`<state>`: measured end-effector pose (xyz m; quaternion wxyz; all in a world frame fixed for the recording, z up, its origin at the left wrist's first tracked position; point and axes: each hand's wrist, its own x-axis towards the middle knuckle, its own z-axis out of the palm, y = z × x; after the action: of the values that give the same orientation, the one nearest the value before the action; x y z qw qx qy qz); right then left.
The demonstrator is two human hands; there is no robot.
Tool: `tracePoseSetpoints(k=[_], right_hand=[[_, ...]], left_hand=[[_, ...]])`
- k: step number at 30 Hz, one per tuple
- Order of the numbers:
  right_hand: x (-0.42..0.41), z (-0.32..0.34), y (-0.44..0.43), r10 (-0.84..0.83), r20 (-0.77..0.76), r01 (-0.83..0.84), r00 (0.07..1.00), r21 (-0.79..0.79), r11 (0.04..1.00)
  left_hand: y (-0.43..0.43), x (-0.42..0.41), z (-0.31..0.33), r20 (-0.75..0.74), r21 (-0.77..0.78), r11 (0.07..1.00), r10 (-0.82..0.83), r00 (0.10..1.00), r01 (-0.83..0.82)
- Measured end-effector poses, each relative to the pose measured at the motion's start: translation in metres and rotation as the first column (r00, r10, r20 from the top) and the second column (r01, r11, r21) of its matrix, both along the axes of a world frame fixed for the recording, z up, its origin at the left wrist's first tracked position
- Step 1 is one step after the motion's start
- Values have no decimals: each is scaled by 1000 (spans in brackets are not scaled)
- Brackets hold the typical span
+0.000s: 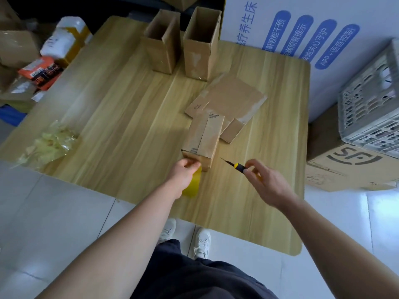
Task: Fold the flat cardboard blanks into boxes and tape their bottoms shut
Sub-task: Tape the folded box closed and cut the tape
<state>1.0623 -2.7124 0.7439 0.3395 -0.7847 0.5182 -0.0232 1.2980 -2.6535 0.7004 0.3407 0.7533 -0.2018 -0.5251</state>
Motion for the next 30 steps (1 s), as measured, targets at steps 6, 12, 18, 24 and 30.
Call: tracePoseSetpoints(k=[6,12,18,24,30], right_hand=[[52,44,-2,306,-78,-313,949,-108,944],[80,60,-9,426,-354,-434,832,62,899],[93,72,-14,466,-483,-491,742,82,867],[97,66,-13,453,-530,-520,717,25,854],[103,55,-21,409,-575,-502,709,-4,865]], left_hand=[[-1,2,2,-9,-38,998,-52,999,52],[1,8,-1,-47,-96,994,-55,997,50],[-1,17,2,-85,-94,992,-98,992,90],[-6,26,10,-184,-32,991,-131,974,127],[-10,31,15,-52,-24,964,-267,962,266]])
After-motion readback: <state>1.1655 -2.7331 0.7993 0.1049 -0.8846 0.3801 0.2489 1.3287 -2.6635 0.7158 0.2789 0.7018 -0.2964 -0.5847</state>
